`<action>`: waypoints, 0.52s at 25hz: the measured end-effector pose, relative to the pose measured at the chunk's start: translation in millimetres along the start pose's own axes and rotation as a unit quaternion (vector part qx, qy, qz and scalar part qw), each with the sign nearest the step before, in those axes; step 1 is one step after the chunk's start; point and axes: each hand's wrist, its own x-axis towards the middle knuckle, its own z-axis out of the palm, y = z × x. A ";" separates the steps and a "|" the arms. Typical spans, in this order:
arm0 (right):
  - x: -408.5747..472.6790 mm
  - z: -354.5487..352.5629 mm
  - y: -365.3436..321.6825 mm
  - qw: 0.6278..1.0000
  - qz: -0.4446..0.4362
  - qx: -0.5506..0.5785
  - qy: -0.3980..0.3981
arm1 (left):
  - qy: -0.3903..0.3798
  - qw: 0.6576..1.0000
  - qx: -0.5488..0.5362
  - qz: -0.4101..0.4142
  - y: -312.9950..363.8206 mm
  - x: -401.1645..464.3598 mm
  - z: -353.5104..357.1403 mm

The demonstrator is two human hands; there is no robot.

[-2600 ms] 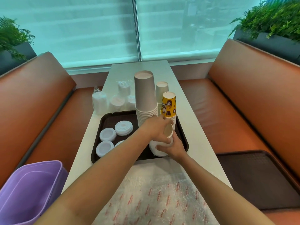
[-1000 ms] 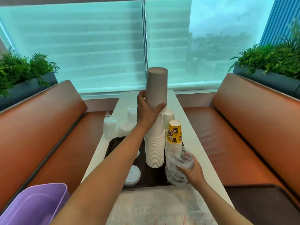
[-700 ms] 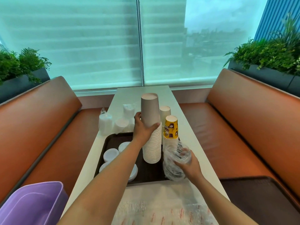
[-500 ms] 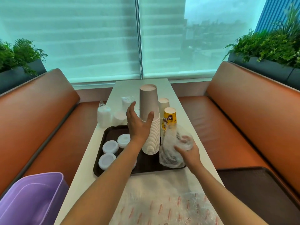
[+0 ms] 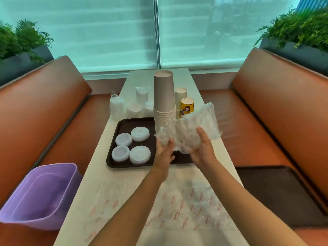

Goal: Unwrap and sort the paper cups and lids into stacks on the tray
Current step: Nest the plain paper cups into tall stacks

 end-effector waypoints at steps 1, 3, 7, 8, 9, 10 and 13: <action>-3.9 -2.9 4.7 0.999 0.012 -0.037 -0.001 | 0.020 0.999 -0.033 0.002 0.5 1.4 4.2; -11.3 -13.1 7.9 0.995 0.034 -0.093 -0.012 | 0.106 0.993 -0.050 0.004 5.5 4.6 12.0; -19.6 -37.9 -18.5 0.995 0.060 -0.059 -0.053 | 0.163 0.986 -0.016 0.018 13.9 3.5 4.6; -17.6 -45.9 -27.8 0.996 0.055 -0.058 -0.044 | 0.161 0.987 0.013 0.025 14.9 1.9 2.0; -13.3 -53.2 -35.4 0.995 0.048 -0.081 -0.019 | 0.155 0.987 0.040 0.030 15.3 -1.0 1.3; -8.6 -60.1 -41.1 0.993 0.044 -0.106 0.007 | 0.149 0.986 0.058 0.037 14.8 -3.2 1.2; 9.1 -81.5 -48.0 0.990 0.046 -0.101 0.088 | 0.175 0.980 0.074 0.061 17.7 -5.4 -6.0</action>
